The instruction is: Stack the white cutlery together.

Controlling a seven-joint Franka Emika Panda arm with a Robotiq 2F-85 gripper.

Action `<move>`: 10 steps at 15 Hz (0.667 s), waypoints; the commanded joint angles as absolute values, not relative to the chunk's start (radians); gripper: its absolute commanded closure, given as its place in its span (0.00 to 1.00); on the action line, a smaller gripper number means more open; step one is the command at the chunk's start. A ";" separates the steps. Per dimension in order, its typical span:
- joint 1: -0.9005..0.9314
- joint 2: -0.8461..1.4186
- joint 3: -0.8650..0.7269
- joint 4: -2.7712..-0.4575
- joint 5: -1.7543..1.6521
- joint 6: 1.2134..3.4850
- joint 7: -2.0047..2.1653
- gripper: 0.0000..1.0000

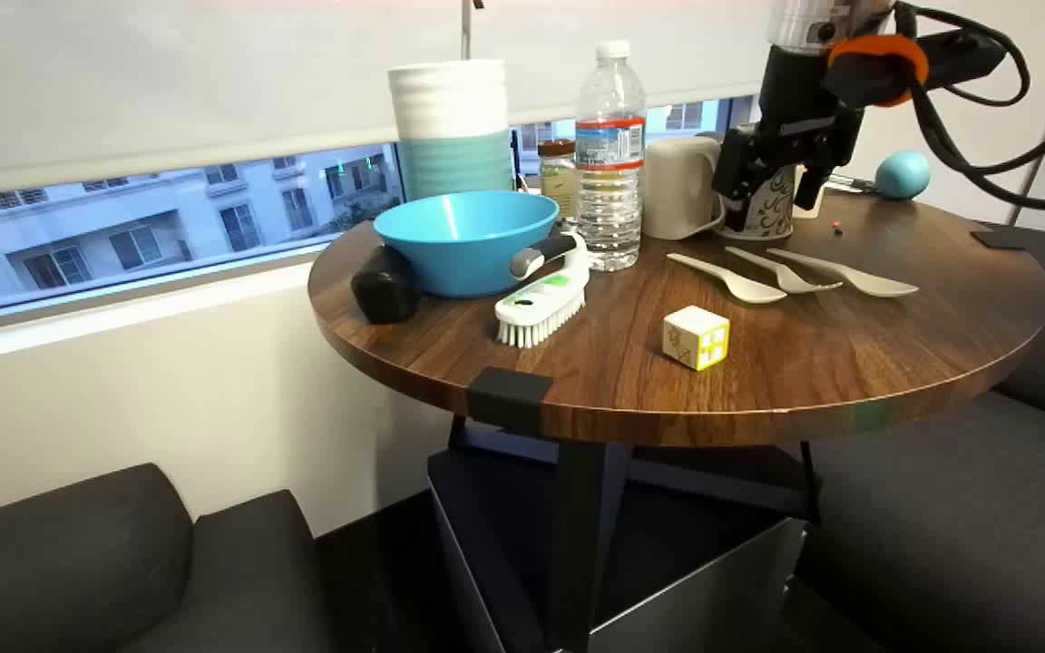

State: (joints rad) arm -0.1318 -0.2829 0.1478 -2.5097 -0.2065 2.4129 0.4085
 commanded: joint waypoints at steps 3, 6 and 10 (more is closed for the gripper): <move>-0.112 -0.282 0.128 -2.508 -0.214 2.410 0.413 0.00; -0.089 -0.296 0.101 -2.512 -0.160 2.380 0.358 0.00; -0.076 -0.312 0.082 -2.511 -0.149 2.297 0.332 0.00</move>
State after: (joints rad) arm -0.1047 -0.2855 0.1071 -2.5094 -0.1933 2.3593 0.3758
